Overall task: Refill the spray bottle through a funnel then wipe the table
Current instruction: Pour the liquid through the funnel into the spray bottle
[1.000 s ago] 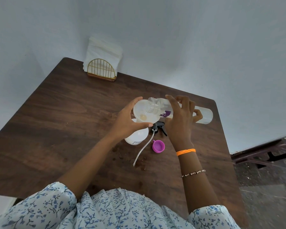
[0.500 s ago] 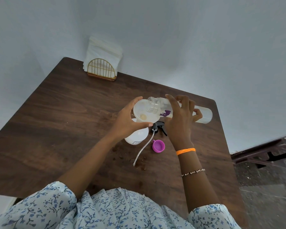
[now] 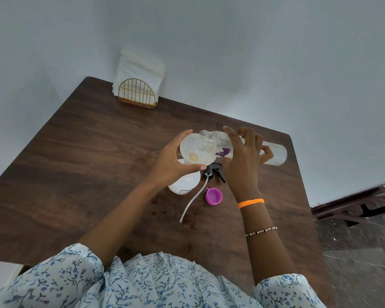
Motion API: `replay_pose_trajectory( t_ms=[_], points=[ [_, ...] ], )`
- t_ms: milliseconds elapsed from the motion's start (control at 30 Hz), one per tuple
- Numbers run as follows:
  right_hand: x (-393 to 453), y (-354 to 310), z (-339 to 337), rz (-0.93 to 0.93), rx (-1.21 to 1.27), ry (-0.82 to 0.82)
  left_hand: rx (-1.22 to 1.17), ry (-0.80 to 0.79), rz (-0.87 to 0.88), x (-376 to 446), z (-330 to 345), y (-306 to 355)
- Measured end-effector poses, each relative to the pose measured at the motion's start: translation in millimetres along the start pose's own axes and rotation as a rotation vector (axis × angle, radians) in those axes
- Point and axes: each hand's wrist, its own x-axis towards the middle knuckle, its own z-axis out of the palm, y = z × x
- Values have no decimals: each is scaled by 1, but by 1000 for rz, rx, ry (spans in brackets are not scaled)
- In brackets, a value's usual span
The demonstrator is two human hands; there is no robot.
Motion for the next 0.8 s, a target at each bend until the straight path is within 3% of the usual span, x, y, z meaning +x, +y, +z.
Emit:
replay_pose_trajectory(
  t_ms=[800],
  points=[
    [-2, 1, 1, -17, 17, 48, 23, 16, 25, 1, 0, 0]
  ],
)
